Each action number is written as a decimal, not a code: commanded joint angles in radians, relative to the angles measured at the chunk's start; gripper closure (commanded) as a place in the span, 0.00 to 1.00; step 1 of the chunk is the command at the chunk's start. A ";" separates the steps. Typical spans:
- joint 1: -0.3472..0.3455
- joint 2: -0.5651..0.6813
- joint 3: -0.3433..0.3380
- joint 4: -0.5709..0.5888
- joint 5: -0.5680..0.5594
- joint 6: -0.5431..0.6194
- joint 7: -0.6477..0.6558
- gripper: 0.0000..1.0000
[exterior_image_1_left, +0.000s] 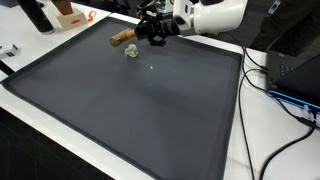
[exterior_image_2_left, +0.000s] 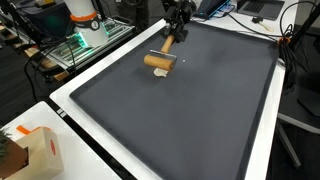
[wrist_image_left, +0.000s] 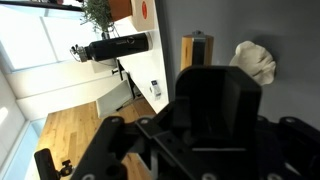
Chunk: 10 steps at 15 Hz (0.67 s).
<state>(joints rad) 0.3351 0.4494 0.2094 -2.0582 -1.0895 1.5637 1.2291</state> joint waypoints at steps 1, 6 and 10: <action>0.004 -0.005 0.000 0.007 -0.015 -0.024 0.001 0.79; -0.008 -0.029 0.003 0.007 -0.001 -0.005 -0.010 0.79; -0.032 -0.073 0.008 -0.003 0.031 0.025 -0.040 0.79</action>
<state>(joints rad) 0.3251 0.4300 0.2094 -2.0400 -1.0853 1.5681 1.2244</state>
